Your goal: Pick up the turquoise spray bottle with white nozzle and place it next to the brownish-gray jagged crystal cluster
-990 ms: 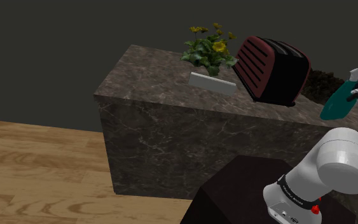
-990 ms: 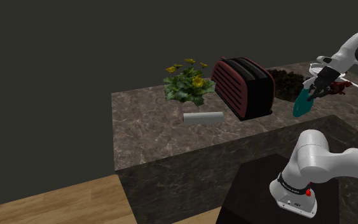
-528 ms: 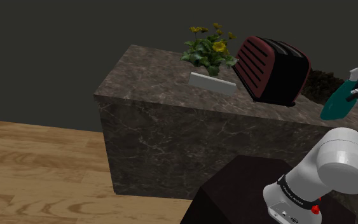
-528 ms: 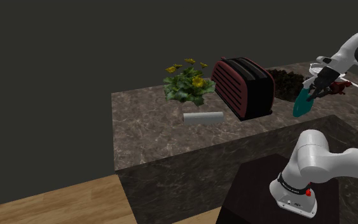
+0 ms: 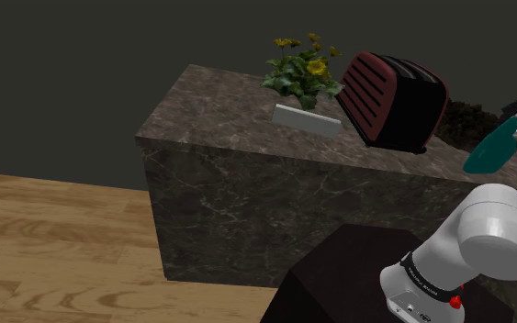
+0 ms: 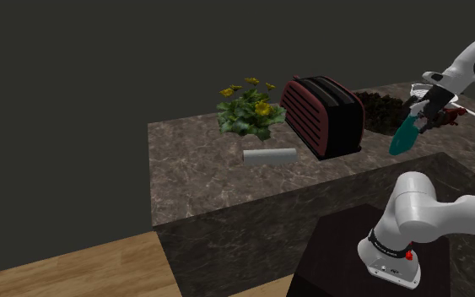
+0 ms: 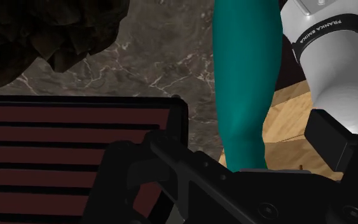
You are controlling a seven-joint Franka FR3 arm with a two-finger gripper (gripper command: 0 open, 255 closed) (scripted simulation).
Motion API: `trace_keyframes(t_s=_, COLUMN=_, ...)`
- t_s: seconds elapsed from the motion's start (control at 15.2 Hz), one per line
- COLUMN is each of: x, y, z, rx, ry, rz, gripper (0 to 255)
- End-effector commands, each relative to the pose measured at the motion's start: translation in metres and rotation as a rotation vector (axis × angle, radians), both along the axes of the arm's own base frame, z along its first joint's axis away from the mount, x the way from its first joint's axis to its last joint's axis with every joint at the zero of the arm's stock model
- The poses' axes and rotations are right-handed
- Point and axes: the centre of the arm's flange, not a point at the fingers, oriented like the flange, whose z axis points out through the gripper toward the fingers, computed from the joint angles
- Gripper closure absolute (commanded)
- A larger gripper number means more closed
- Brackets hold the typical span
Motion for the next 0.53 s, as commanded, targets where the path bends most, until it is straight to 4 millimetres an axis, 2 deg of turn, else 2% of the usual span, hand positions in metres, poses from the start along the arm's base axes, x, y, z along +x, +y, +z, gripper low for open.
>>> trace_keyframes(t_s=0.0, x=-0.0065, y=-0.008, z=0.021, rx=0.0, ry=0.0, rz=0.0, gripper=0)
trace_keyframes(t_s=0.07, x=-0.0097, y=-0.012, z=0.03, rx=0.0, ry=0.0, rz=0.0, gripper=0)
trace_keyframes(t_s=0.46, x=-0.0097, y=-0.012, z=0.03, rx=0.0, ry=0.0, rz=0.0, gripper=0)
